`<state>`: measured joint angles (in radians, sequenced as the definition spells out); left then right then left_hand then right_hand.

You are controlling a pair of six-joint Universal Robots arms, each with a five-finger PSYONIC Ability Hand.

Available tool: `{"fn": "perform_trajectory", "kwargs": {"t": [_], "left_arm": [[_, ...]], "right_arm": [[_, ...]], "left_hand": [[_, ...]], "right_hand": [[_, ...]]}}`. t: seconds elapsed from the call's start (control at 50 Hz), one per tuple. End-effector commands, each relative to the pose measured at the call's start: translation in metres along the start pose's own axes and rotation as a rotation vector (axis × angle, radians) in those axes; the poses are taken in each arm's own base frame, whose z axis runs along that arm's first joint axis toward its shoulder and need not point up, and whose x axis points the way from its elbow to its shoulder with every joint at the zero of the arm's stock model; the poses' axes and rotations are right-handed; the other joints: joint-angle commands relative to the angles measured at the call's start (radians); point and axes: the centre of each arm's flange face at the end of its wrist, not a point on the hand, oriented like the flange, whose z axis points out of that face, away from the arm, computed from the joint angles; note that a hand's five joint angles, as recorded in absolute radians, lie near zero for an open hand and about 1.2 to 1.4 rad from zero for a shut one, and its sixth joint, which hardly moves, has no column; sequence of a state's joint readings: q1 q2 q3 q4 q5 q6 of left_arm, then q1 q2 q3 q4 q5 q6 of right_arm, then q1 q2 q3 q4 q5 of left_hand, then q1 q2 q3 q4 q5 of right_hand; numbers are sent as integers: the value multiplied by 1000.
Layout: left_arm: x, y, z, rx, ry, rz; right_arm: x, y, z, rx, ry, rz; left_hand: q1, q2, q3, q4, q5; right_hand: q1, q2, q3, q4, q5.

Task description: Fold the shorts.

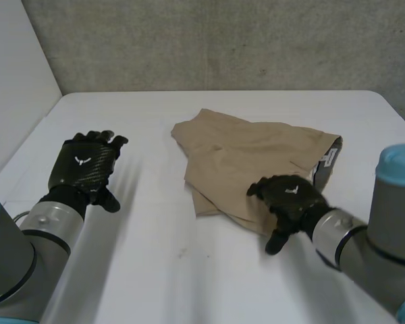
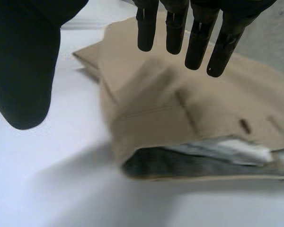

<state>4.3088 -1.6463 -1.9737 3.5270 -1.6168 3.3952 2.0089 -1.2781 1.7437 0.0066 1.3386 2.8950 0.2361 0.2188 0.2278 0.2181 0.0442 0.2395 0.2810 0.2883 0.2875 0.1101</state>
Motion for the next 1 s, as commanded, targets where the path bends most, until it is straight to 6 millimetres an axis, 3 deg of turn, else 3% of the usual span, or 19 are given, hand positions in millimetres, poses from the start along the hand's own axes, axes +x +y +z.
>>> {"fn": "perform_trajectory", "kwargs": {"t": [0.02,0.14,0.24,0.26,0.38,0.54,0.7,0.86,1.0], "left_arm": [[4,3,-4,-8,14,1],[7,5,-6,-15,23,2],[7,5,-7,-14,26,3],[7,5,-7,-14,26,3],[11,4,-8,-7,40,4],[24,0,-7,10,82,8],[36,9,-7,-18,118,15],[36,11,-7,-27,117,14],[35,12,-7,-29,114,15]], "right_arm": [[1,19,23,61,36,-2],[7,30,37,38,96,-26],[14,26,45,86,140,-119],[14,25,46,92,141,-136],[13,20,43,102,142,-204],[18,-23,19,224,189,-230],[8,7,3,23,113,-97],[8,29,15,-29,106,-67],[10,30,26,16,121,-92]], "left_hand": [[-34,-17,-26,-16,-17],[-34,-17,-26,-16,-17],[-34,-17,-26,-16,-17],[-37,-20,-29,-19,-20],[-40,-23,-32,-22,-23],[-37,-20,-29,-19,-20],[-34,-17,-26,-16,-17],[-37,-20,-29,-19,-20],[-37,-20,-29,-19,-20]], "right_hand": [[195,153,146,147,149],[414,373,366,366,369],[1155,1114,1107,1107,1110],[1157,1115,1108,1109,1112],[1157,1115,1108,1109,1112],[1157,1115,1108,1109,1112],[313,271,264,265,268],[233,192,185,185,188],[254,212,205,206,208]]}}
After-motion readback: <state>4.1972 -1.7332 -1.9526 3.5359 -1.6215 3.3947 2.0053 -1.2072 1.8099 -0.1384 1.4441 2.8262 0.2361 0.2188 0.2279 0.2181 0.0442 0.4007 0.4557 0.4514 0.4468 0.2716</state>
